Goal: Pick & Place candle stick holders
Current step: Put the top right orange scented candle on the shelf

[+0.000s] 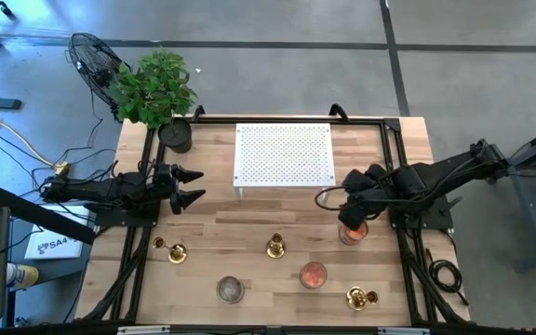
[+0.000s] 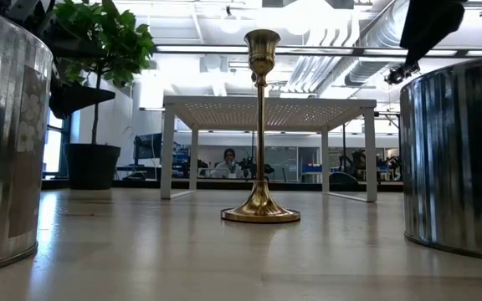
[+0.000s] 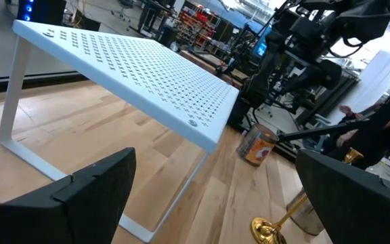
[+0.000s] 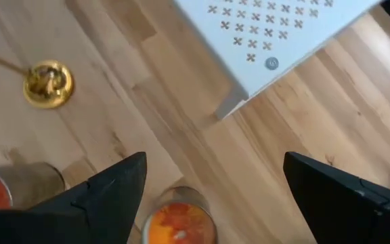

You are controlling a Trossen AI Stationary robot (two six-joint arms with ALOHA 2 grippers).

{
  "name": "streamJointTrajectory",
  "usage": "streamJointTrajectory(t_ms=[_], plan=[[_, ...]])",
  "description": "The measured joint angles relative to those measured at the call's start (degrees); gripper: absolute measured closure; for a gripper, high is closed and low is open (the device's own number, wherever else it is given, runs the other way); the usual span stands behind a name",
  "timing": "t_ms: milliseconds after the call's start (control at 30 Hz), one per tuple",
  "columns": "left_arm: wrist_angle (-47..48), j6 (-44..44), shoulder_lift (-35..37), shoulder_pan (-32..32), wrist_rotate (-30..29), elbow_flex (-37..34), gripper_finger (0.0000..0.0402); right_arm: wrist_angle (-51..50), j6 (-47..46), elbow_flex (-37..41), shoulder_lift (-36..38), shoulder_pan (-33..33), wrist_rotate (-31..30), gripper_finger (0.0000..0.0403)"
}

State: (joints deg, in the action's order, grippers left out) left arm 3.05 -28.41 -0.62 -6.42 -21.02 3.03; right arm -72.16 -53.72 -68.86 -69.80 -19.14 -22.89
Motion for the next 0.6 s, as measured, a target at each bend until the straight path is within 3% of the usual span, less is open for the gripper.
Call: streamJointTrajectory(t_ms=[333, 600], plan=[[0.0, -0.1, 0.0, 0.0, 0.0, 0.0, 0.0002, 0.1, -7.3, 0.0, 0.0, 0.0, -3.1, 0.0061], [0.0, -0.1, 0.0, 0.0, 0.0, 0.0, 0.0002, 3.5, -3.4, 0.0, 0.0, 0.0, -1.1, 0.0053]])
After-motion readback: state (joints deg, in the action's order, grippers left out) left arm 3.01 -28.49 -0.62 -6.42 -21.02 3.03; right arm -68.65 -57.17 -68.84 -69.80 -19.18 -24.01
